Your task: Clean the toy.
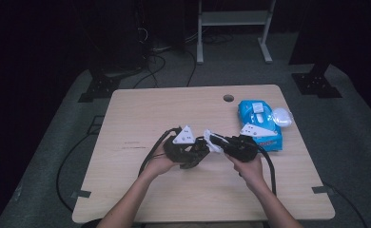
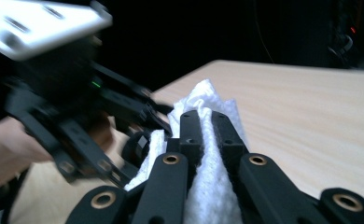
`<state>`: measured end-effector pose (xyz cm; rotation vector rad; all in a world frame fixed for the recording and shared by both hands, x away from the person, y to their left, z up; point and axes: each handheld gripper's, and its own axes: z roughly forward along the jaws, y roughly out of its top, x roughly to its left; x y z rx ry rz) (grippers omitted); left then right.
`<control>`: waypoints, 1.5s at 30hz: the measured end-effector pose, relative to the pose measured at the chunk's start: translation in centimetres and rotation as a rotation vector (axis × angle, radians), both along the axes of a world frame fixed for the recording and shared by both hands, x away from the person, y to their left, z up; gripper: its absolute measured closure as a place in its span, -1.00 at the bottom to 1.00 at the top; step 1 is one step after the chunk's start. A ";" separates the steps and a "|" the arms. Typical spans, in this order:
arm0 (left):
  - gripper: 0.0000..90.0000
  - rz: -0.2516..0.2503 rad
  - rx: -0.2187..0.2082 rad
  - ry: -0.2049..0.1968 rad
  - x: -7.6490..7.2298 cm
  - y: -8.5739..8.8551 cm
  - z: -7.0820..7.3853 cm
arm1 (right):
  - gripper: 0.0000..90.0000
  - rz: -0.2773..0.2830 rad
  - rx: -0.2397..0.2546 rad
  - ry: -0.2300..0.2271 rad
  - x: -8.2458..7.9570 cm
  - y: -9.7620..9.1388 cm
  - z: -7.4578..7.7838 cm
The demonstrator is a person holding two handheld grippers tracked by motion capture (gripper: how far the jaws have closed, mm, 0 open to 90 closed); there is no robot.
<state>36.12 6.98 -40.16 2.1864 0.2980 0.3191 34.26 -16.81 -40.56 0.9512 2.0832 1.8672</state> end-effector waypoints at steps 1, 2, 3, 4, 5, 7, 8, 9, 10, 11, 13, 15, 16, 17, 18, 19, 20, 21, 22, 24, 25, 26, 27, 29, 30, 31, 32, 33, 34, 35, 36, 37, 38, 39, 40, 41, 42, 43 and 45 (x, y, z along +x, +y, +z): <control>0.26 -0.003 -0.003 0.002 0.0 -0.1 0.0 | 0.86 0.001 -0.015 -0.018 -0.2 0.2 0.3; 0.26 -0.006 -0.006 0.005 -0.1 0.0 0.0 | 0.86 -0.003 -0.030 -0.035 -0.3 0.2 0.5; 0.26 -0.007 -0.008 0.007 -0.1 0.1 0.0 | 0.86 -0.004 -0.036 -0.038 -0.3 0.1 0.5; 0.26 -0.006 -0.010 0.006 -0.1 0.2 0.0 | 0.86 -0.009 -0.037 -0.030 -0.3 0.0 0.4; 0.26 -0.007 -0.012 0.006 0.0 0.3 0.0 | 0.86 -0.016 -0.046 -0.027 -0.2 -0.2 0.2; 0.26 -0.008 -0.031 0.020 0.1 0.7 0.1 | 0.86 -0.029 -0.060 -0.010 0.1 -0.6 -0.2; 0.26 -0.008 -0.031 0.020 0.1 0.7 0.1 | 0.86 -0.029 -0.060 -0.010 0.1 -0.6 -0.2; 0.26 -0.003 -0.039 0.023 0.1 0.7 0.1 | 0.86 -0.042 -0.059 0.006 0.3 -0.9 -0.8; 0.26 -0.004 -0.026 0.018 0.1 0.8 0.1 | 0.86 -0.042 -0.068 0.016 0.5 -0.9 -1.1; 0.26 -0.002 -0.013 0.015 0.2 0.6 -0.2 | 0.86 -0.042 -0.069 0.033 0.5 -0.9 -1.2; 0.26 -0.002 -0.013 0.017 0.2 0.5 -0.3 | 0.86 -0.036 -0.059 0.029 0.4 -0.8 -1.1; 0.26 -0.004 -0.022 0.025 0.2 0.4 -0.4 | 0.86 -0.015 -0.045 0.005 0.1 -0.4 -0.4; 0.26 -0.006 -0.028 0.024 0.2 0.4 -0.3 | 0.86 -0.004 -0.040 -0.008 -0.2 -0.2 0.0; 0.26 -0.007 -0.029 0.021 0.1 0.4 -0.2 | 0.86 0.002 -0.042 -0.017 -0.3 0.0 0.3; 0.26 -0.008 -0.034 0.019 0.1 0.5 -0.1 | 0.86 0.004 -0.050 -0.031 -0.4 0.1 0.4; 0.26 -0.010 -0.030 0.019 0.0 0.5 0.0 | 0.86 0.002 -0.052 -0.033 -0.4 0.1 0.4; 0.26 -0.008 -0.027 0.017 0.0 0.6 0.0 | 0.86 0.001 -0.052 -0.022 -0.3 0.0 0.2; 0.26 -0.004 -0.029 0.013 -0.1 0.6 0.0 | 0.86 -0.004 -0.058 -0.014 -0.1 -0.2 0.0; 0.26 -0.004 -0.030 0.014 0.0 0.7 0.0 | 0.86 -0.010 -0.061 -0.004 0.0 -0.4 -0.2; 0.26 -0.003 -0.025 0.021 0.1 0.7 -0.1 | 0.86 -0.015 -0.043 0.023 0.2 -0.8 -1.0; 0.26 0.000 -0.022 0.018 0.1 0.6 -0.3 | 0.86 -0.018 -0.034 0.038 0.3 -0.9 -1.3; 0.26 -0.001 -0.020 0.021 0.1 0.6 -0.4 | 0.86 -0.020 -0.037 0.048 0.3 -1.0 -1.6; 0.26 -0.003 -0.024 0.024 0.2 0.6 -0.4 | 0.86 -0.020 -0.043 0.057 0.4 -1.0 -1.8; 0.26 -0.001 -0.024 0.024 0.2 0.7 -0.4 | 0.86 -0.026 -0.041 0.065 0.6 -1.3 -2.0; 0.26 0.001 -0.024 0.021 0.2 0.7 -0.3 | 0.86 -0.026 -0.041 0.065 0.6 -1.3 -2.0; 0.26 0.000 -0.031 0.020 0.2 0.8 -0.3 | 0.86 -0.034 -0.049 0.074 0.7 -1.4 -2.1; 0.26 -0.001 -0.039 0.024 0.2 0.8 -0.2 | 0.86 -0.034 -0.049 0.074 0.7 -1.4 -2.1; 0.26 0.001 -0.049 0.029 0.2 0.8 -0.2 | 0.86 -0.034 -0.048 0.074 0.8 -1.4 -2.2; 0.26 0.000 -0.049 0.027 0.2 0.8 -0.1 | 0.86 -0.034 -0.044 0.082 0.8 -1.5 -2.3; 0.26 0.000 -0.044 0.024 0.2 0.8 -0.1 | 0.86 -0.031 -0.034 0.089 0.8 -1.5 -2.3; 0.26 0.000 -0.039 0.023 0.2 0.8 -0.2 | 0.86 -0.026 -0.030 0.087 0.7 -1.5 -2.2; 0.26 -0.002 -0.040 0.024 0.2 0.9 -0.2 | 0.86 -0.009 -0.017 0.075 0.5 -1.3 -1.7; 0.26 -0.004 -0.041 0.026 0.2 0.9 -0.3 | 0.86 -0.009 -0.017 0.075 0.5 -1.3 -1.7; 0.26 -0.004 -0.042 0.027 0.2 0.8 -0.3 | 0.86 -0.002 -0.012 0.066 0.4 -1.3 -1.4; 0.26 -0.004 -0.044 0.026 0.2 0.7 -0.3 | 0.86 0.003 -0.008 0.057 0.3 -1.2 -1.0; 0.26 -0.005 -0.042 0.023 0.1 0.6 -0.3 | 0.86 0.011 -0.005 0.052 0.2 -1.0 -0.7; 0.26 -0.007 -0.037 0.018 0.1 0.5 -0.2 | 0.86 0.019 -0.003 0.045 0.2 -0.8 -0.4; 0.26 -0.009 -0.038 0.016 0.0 0.3 -0.2 | 0.86 0.025 -0.006 0.032 0.0 -0.5 0.0; 0.26 -0.016 -0.027 0.006 -0.2 0.0 -0.1 | 0.86 0.063 -0.006 -0.002 -0.5 0.7 1.1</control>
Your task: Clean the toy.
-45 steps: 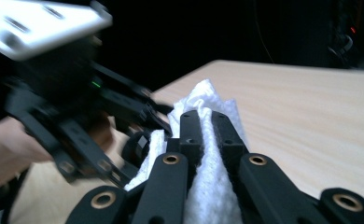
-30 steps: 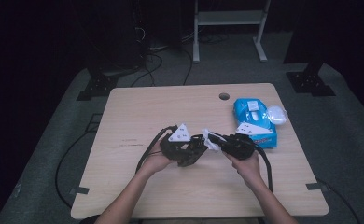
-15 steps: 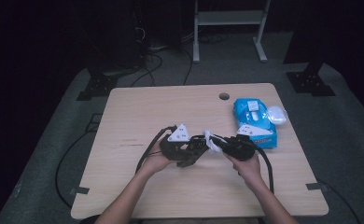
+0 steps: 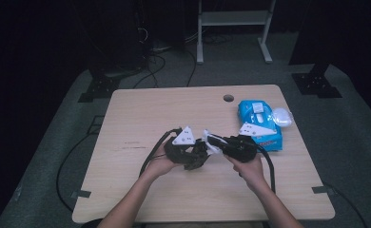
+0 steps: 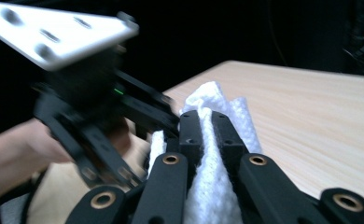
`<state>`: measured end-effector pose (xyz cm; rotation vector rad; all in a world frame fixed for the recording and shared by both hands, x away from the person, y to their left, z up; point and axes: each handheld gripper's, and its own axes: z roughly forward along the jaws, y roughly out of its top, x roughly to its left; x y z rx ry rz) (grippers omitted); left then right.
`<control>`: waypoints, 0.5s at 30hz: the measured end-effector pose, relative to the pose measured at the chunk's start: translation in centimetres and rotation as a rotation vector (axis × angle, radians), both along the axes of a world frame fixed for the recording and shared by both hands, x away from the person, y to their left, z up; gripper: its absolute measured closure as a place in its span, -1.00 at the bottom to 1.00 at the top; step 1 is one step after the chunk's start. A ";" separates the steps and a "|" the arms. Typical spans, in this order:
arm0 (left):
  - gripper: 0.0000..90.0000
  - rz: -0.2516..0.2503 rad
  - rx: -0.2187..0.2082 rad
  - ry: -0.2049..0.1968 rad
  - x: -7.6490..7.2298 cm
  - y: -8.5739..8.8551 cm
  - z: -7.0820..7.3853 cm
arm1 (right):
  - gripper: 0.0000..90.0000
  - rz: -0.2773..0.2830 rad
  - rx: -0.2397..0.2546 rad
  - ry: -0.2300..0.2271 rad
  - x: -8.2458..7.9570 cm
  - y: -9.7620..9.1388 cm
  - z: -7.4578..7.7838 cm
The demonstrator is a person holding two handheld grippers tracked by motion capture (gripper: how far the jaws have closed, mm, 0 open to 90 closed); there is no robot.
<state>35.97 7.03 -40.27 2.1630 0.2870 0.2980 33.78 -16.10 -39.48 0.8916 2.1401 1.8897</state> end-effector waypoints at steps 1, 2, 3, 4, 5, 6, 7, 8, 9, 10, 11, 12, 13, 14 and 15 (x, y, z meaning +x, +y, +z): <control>0.26 0.000 -0.001 -0.004 -0.1 -0.2 0.0 | 0.86 0.000 0.000 0.000 0.0 0.0 0.0; 0.26 -0.002 0.000 -0.004 -0.2 -0.3 0.0 | 0.86 0.029 -0.020 -0.028 -0.5 1.0 0.7; 0.26 -0.007 0.001 -0.003 -0.3 -0.4 0.1 | 0.86 0.029 -0.020 -0.028 -0.5 1.0 0.7; 0.26 -0.010 -0.002 -0.008 -0.4 -0.6 0.1 | 0.86 0.044 -0.054 -0.048 -0.9 1.9 0.9; 0.26 -0.010 -0.002 -0.008 -0.4 -0.6 0.1 | 0.86 0.044 -0.054 -0.048 -0.9 1.9 0.9; 0.26 -0.009 -0.002 -0.009 -0.4 -0.6 0.1 | 0.86 0.036 -0.093 -0.057 -1.0 2.2 0.9; 0.26 -0.007 -0.002 -0.009 -0.4 -0.6 0.1 | 0.86 0.036 -0.093 -0.057 -1.0 2.2 0.9; 0.26 -0.005 -0.001 -0.007 -0.4 -0.5 0.1 | 0.86 0.023 -0.089 -0.054 -0.9 2.0 0.8; 0.27 -0.004 -0.001 -0.009 -0.4 -0.4 0.1 | 0.86 0.011 -0.083 -0.052 -0.8 1.6 0.7; 0.26 -0.003 0.001 -0.010 -0.3 -0.4 0.1 | 0.86 -0.001 -0.085 -0.048 -0.6 1.2 0.7; 0.27 0.000 -0.001 -0.008 -0.3 -0.3 0.1 | 0.86 -0.013 -0.080 -0.045 -0.6 0.9 0.6; 0.27 -0.001 0.000 -0.009 -0.2 -0.3 0.1 | 0.86 -0.024 -0.078 -0.041 -0.4 0.5 0.6; 0.27 0.000 -0.001 -0.006 -0.2 -0.2 0.1 | 0.86 -0.035 -0.079 -0.036 -0.3 0.1 0.5; 0.27 0.002 -0.006 -0.006 -0.2 -0.2 0.1 | 0.86 -0.047 -0.081 -0.031 -0.2 -0.2 0.3; 0.27 0.003 -0.002 -0.004 -0.1 -0.1 0.2 | 0.86 -0.056 -0.074 -0.019 0.0 -0.6 0.1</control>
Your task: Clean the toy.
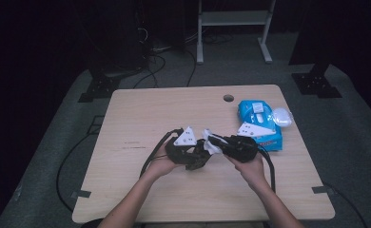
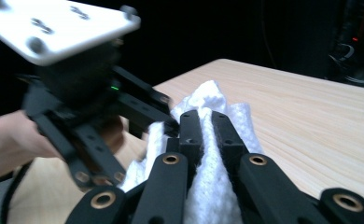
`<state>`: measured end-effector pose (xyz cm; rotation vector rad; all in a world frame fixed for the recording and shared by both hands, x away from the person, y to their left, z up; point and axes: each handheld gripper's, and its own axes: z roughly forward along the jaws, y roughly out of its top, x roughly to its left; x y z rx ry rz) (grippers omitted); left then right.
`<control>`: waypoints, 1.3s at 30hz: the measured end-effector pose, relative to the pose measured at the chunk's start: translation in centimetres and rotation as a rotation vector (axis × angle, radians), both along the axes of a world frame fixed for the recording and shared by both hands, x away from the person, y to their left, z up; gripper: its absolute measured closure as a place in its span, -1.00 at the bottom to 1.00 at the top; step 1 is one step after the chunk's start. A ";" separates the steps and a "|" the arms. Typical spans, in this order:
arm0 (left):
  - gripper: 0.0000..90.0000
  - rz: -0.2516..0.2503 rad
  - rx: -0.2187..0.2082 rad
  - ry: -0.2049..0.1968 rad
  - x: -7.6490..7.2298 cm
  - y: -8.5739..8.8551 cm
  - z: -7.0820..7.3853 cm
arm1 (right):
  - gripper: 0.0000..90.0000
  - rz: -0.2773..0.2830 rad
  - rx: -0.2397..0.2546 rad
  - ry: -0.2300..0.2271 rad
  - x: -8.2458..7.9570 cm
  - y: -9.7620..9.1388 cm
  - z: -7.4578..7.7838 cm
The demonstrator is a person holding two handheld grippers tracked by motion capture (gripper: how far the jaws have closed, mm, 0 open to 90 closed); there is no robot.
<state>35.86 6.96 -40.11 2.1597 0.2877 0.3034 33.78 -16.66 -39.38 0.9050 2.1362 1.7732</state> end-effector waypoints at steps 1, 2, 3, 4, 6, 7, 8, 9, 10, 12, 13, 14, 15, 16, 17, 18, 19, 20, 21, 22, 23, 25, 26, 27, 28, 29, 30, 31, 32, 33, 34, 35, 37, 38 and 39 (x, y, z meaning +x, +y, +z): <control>0.27 0.002 -0.005 0.000 0.1 0.1 0.0 | 0.86 -0.011 0.013 0.031 0.4 -0.6 -0.7; 0.27 0.006 -0.007 0.000 0.1 0.1 0.0 | 0.86 -0.011 0.013 0.031 0.4 -0.6 -0.7; 0.27 0.006 -0.004 0.002 0.1 0.2 0.0 | 0.86 -0.017 0.015 0.043 0.6 -0.8 -1.1; 0.27 0.008 -0.003 0.001 0.2 0.3 0.0 | 0.86 -0.021 0.032 0.063 0.7 -1.0 -1.5; 0.27 0.016 -0.002 -0.002 0.2 0.3 0.0 | 0.86 -0.028 0.042 0.095 1.0 -1.5 -2.1; 0.27 0.017 -0.006 0.001 0.2 0.4 0.0 | 0.86 -0.035 0.049 0.116 1.3 -1.8 -2.7; 0.27 0.017 -0.007 0.003 0.2 0.4 0.0 | 0.86 -0.035 0.049 0.116 1.3 -1.8 -2.7; 0.27 0.016 -0.009 0.001 0.3 0.4 0.0 | 0.86 -0.036 0.057 0.137 1.4 -2.0 -3.1; 0.27 0.016 -0.011 0.000 0.2 0.5 0.0 | 0.86 -0.044 0.047 0.146 1.6 -2.0 -3.3; 0.27 0.015 -0.027 -0.001 0.2 0.5 0.1 | 0.86 -0.043 0.037 0.164 1.8 -2.1 -3.8; 0.27 0.015 -0.028 0.001 0.1 0.5 0.2 | 0.86 -0.032 0.049 0.185 1.9 -2.1 -4.1; 0.27 0.012 -0.030 0.001 0.1 0.4 0.2 | 0.86 -0.023 0.064 0.201 2.0 -2.0 -4.2; 0.27 0.011 -0.031 0.000 0.1 0.3 0.2 | 0.86 -0.006 0.084 0.213 2.0 -1.9 -4.3; 0.27 0.010 -0.028 -0.001 0.1 0.3 0.1 | 0.87 0.009 0.103 0.221 2.0 -1.8 -4.3; 0.27 0.010 -0.036 0.000 0.1 0.3 0.1 | 0.87 0.003 0.110 0.223 1.9 -1.7 -4.3; 0.27 0.011 -0.049 0.005 0.2 0.3 0.0 | 0.87 0.009 0.134 0.234 2.0 -1.9 -4.2; 0.27 0.011 -0.054 0.009 0.2 0.3 0.0 | 0.87 0.021 0.180 0.250 2.1 -2.2 -4.3; 0.27 0.013 -0.050 0.006 0.1 0.1 0.0 | 0.87 0.029 0.222 0.259 2.1 -2.5 -4.2; 0.27 0.013 -0.052 0.004 0.1 0.0 0.0 | 0.88 0.024 0.215 0.243 1.9 -2.7 -3.6; 0.27 0.012 -0.058 0.006 0.1 -0.1 0.0 | 0.88 0.024 0.215 0.243 1.9 -2.7 -3.6; 0.27 0.009 -0.062 0.009 0.1 -0.1 0.0 | 0.88 0.020 0.216 0.234 1.8 -2.7 -3.5; 0.27 0.009 -0.069 0.014 0.1 -0.2 -0.1 | 0.88 0.016 0.233 0.225 1.6 -2.8 -3.2; 0.27 0.010 -0.072 0.018 0.1 -0.2 -0.1 | 0.88 0.015 0.236 0.221 1.5 -2.8 -3.1; 0.27 0.010 -0.072 0.017 0.2 -0.2 -0.2 | 0.88 0.014 0.236 0.210 1.4 -2.7 -2.8; 0.27 0.012 -0.069 0.019 0.1 -0.2 -0.3 | 0.88 0.018 0.236 0.198 1.3 -2.6 -2.6; 0.27 0.010 -0.062 0.019 0.2 -0.3 -0.4 | 0.88 0.022 0.233 0.192 1.2 -2.5 -2.3; 0.27 0.011 -0.059 0.027 0.2 -0.3 -0.6 | 0.88 0.030 0.226 0.180 1.1 -2.3 -2.2; 0.27 0.010 -0.051 0.029 0.2 -0.5 -0.8 | 0.88 0.039 0.222 0.178 1.0 -2.1 -2.1; 0.27 0.011 -0.041 0.029 0.2 -0.7 -1.1 | 0.88 0.048 0.202 0.165 0.9 -1.8 -2.0; 0.27 0.011 -0.040 0.034 0.2 -0.8 -1.3 | 0.88 0.046 0.169 0.152 0.8 -1.4 -1.9; 0.27 0.009 -0.035 0.031 0.2 -0.9 -1.5 | 0.88 0.047 0.148 0.146 0.7 -1.0 -1.9; 0.27 0.006 -0.029 0.038 0.2 -1.0 -1.8 | 0.88 0.057 0.136 0.147 0.8 -0.7 -2.0; 0.28 0.005 -0.030 0.052 0.4 -1.0 -2.3 | 0.88 0.049 0.073 0.137 0.9 0.0 -2.5; 0.28 0.004 -0.022 0.056 0.4 -1.0 -2.5 | 0.88 0.049 0.073 0.137 0.9 0.0 -2.5; 0.28 0.006 -0.014 0.059 0.5 -0.9 -2.7 | 0.87 0.042 0.053 0.132 1.0 0.0 -2.6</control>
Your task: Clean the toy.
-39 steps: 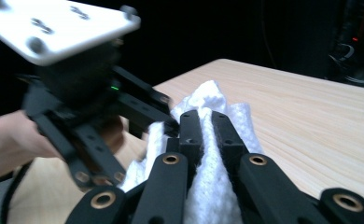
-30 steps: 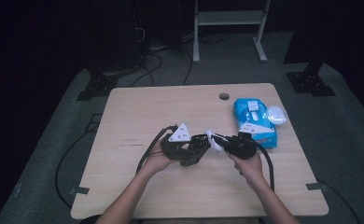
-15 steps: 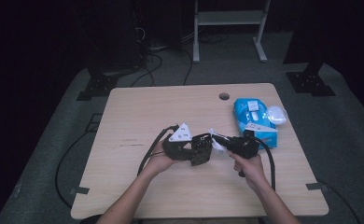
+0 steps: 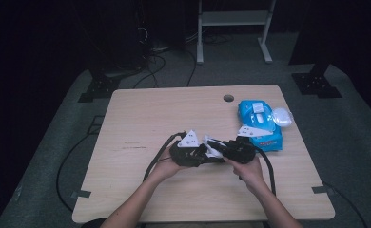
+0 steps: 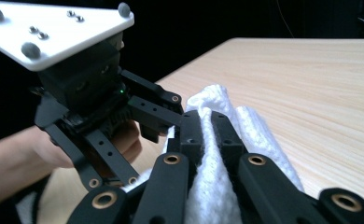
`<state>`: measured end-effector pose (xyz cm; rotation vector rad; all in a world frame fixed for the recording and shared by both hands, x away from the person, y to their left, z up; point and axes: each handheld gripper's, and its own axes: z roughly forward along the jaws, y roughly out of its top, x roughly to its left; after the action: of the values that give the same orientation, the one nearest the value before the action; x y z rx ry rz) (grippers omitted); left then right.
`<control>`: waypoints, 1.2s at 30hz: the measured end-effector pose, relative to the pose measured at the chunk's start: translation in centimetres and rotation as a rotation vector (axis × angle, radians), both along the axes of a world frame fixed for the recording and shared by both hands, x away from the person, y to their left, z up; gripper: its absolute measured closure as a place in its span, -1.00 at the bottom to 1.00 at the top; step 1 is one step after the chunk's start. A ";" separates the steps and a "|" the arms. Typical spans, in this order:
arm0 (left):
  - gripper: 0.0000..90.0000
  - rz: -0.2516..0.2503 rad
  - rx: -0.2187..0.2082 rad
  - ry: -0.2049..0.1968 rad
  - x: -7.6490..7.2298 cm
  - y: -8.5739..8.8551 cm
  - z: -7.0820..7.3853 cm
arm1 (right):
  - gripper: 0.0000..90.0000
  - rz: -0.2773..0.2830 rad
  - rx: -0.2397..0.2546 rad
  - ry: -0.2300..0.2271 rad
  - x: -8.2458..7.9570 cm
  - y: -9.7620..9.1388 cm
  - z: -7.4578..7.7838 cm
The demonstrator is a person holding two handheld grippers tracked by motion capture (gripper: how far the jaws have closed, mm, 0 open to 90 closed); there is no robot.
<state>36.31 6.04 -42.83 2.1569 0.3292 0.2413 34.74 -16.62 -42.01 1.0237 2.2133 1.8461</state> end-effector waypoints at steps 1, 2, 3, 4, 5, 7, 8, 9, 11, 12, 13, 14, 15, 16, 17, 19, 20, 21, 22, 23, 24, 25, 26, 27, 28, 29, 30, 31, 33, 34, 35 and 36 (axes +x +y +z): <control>0.28 0.001 0.010 0.002 0.0 0.1 -0.2 | 0.87 -0.007 -0.033 -0.007 0.0 0.0 -0.1; 0.28 0.002 0.022 0.006 0.1 0.1 -0.5 | 0.87 -0.014 -0.064 -0.016 0.0 0.0 -0.3; 0.28 -0.001 0.035 0.012 0.1 0.2 -0.7 | 0.87 -0.019 -0.083 -0.014 0.0 0.0 -0.6; 0.28 -0.002 0.047 0.017 0.2 0.4 -1.0 | 0.87 -0.024 -0.102 -0.012 0.0 -0.1 -0.8; 0.28 -0.003 0.056 0.027 0.3 0.5 -1.3 | 0.87 -0.032 -0.137 -0.021 0.0 -0.1 -1.0; 0.28 0.000 0.058 0.043 0.5 0.8 -1.7 | 0.86 -0.040 -0.163 -0.016 0.0 -0.2 -1.4; 0.28 0.000 0.061 0.050 0.6 0.9 -1.8 | 0.86 -0.044 -0.183 -0.022 0.0 -0.1 -1.5; 0.28 -0.005 0.069 0.055 0.7 1.0 -1.9 | 0.86 -0.042 -0.202 -0.026 0.0 0.1 -1.6; 0.28 -0.013 0.108 0.052 0.7 1.0 -2.2 | 0.86 -0.034 -0.209 -0.030 -0.2 0.6 -1.9; 0.28 -0.019 0.118 0.042 0.7 1.0 -2.3 | 0.86 -0.021 -0.226 -0.035 -0.3 1.0 -1.9; 0.28 -0.021 0.116 0.041 0.7 1.0 -2.3 | 0.85 0.000 -0.244 -0.041 -0.4 1.5 -2.0; 0.28 -0.022 0.124 0.042 0.7 1.1 -2.3 | 0.84 0.006 -0.263 -0.058 -0.6 1.9 -2.0; 0.28 -0.025 0.126 0.039 0.6 1.1 -2.2 | 0.84 0.007 -0.278 -0.073 -0.8 2.1 -1.9; 0.28 -0.028 0.126 0.037 0.6 1.2 -2.2 | 0.84 0.008 -0.286 -0.077 -0.8 2.2 -1.8; 0.28 -0.034 0.129 0.034 0.7 1.3 -2.2 | 0.84 0.004 -0.291 -0.077 -0.7 2.1 -1.8; 0.28 -0.036 0.134 0.033 0.7 1.5 -2.2 | 0.84 -0.017 -0.310 -0.084 -0.6 1.5 -1.8; 0.28 -0.037 0.137 0.036 0.8 1.6 -2.1 | 0.85 -0.027 -0.310 -0.079 -0.5 1.1 -1.8; 0.28 -0.041 0.142 0.032 0.8 1.8 -2.1 | 0.85 -0.041 -0.308 -0.079 -0.4 0.7 -1.8; 0.28 -0.046 0.152 0.029 0.9 1.9 -2.0 | 0.85 -0.057 -0.317 -0.083 -0.3 0.3 -1.7; 0.28 -0.046 0.149 0.032 1.0 2.0 -2.0 | 0.85 -0.067 -0.325 -0.086 -0.3 0.1 -1.6; 0.28 -0.047 0.152 0.033 1.0 2.1 -2.0 | 0.85 -0.070 -0.329 -0.085 -0.3 0.0 -1.6; 0.28 -0.046 0.152 0.032 1.0 2.2 -2.0 | 0.85 -0.072 -0.330 -0.086 -0.3 -0.1 -1.6; 0.28 -0.045 0.152 0.033 1.1 2.3 -2.0 | 0.85 -0.078 -0.333 -0.087 -0.3 -0.2 -1.6; 0.28 -0.048 0.160 0.030 1.1 2.3 -2.0 | 0.85 -0.083 -0.335 -0.088 -0.2 -0.2 -1.6; 0.28 -0.044 0.161 0.030 1.1 2.4 -1.9 | 0.85 -0.085 -0.335 -0.087 -0.2 -0.2 -1.6; 0.28 -0.045 0.166 0.026 1.1 2.5 -1.9 | 0.85 -0.086 -0.339 -0.089 -0.2 -0.2 -1.6; 0.28 -0.044 0.164 0.026 1.1 2.5 -1.9 | 0.85 -0.088 -0.341 -0.091 -0.2 -0.2 -1.6; 0.28 -0.044 0.164 0.027 1.1 2.5 -1.9 | 0.85 -0.089 -0.342 -0.091 -0.3 -0.1 -1.6; 0.28 -0.041 0.168 0.025 1.1 2.5 -1.9 | 0.85 -0.088 -0.328 -0.080 -0.3 0.0 -1.6; 0.28 -0.039 0.163 0.026 1.0 2.4 -1.9 | 0.85 -0.083 -0.314 -0.073 -0.2 0.1 -1.6; 0.28 -0.042 0.164 0.024 1.0 2.3 -1.9 | 0.85 -0.075 -0.298 -0.067 -0.2 0.3 -1.7; 0.28 -0.041 0.161 0.022 1.0 2.2 -2.0 | 0.85 -0.061 -0.287 -0.065 -0.2 0.7 -1.8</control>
<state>37.34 8.27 -44.79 2.3236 0.2863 0.2275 34.55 -15.94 -43.83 0.9507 2.2930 1.4599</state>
